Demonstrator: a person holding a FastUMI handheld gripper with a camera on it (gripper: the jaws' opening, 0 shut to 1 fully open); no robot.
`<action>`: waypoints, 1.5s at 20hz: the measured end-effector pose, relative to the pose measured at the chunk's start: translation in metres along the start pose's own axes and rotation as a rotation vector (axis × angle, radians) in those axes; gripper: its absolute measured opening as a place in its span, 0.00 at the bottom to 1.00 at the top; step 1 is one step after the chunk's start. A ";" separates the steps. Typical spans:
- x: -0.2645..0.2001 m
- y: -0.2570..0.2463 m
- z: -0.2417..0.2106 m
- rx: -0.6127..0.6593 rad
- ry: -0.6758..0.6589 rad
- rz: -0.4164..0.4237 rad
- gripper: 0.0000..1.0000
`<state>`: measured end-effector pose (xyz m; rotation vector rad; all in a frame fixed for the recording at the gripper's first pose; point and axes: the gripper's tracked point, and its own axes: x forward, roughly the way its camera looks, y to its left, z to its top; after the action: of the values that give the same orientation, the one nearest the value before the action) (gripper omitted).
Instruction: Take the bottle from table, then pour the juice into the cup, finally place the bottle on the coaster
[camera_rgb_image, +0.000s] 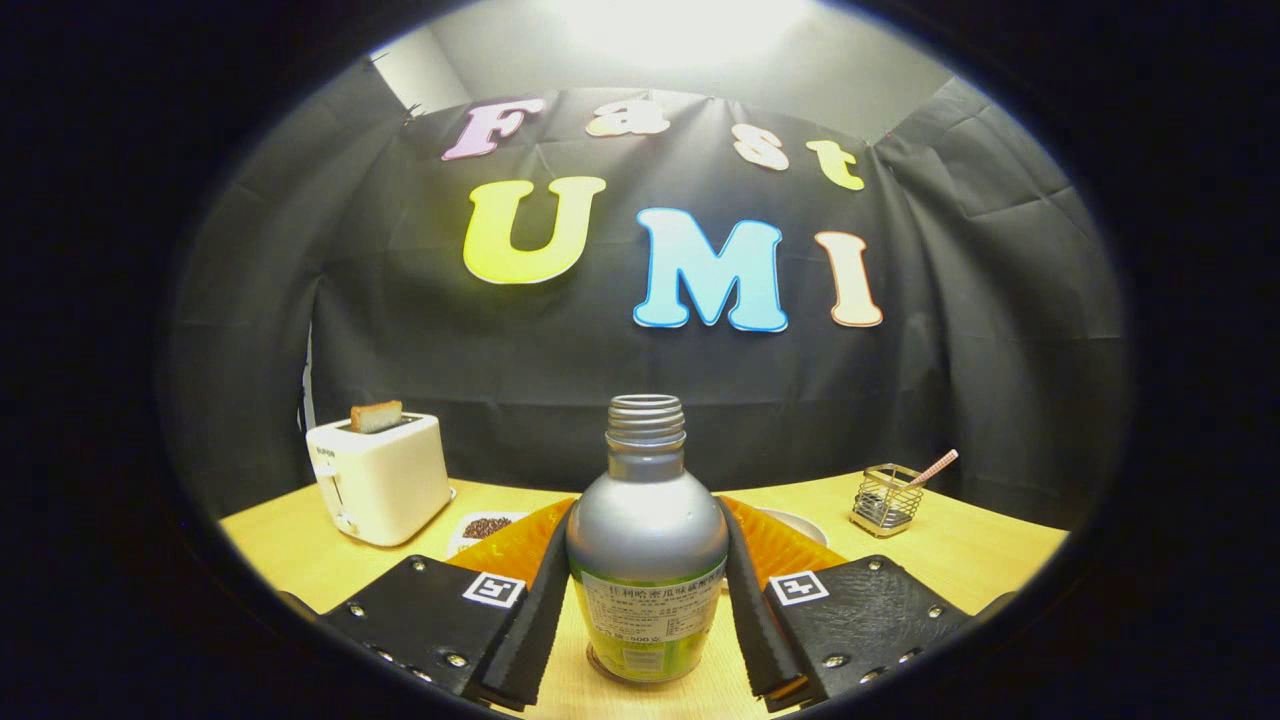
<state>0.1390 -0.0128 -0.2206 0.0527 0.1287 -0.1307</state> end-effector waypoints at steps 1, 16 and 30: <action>0.004 0.002 -0.008 -0.006 0.010 0.007 0.74; 0.034 0.005 -0.041 0.082 0.020 -0.008 0.74; -0.024 -0.011 0.069 0.030 -0.062 0.037 0.98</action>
<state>0.1220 -0.0249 -0.1499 0.0805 0.0636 -0.0969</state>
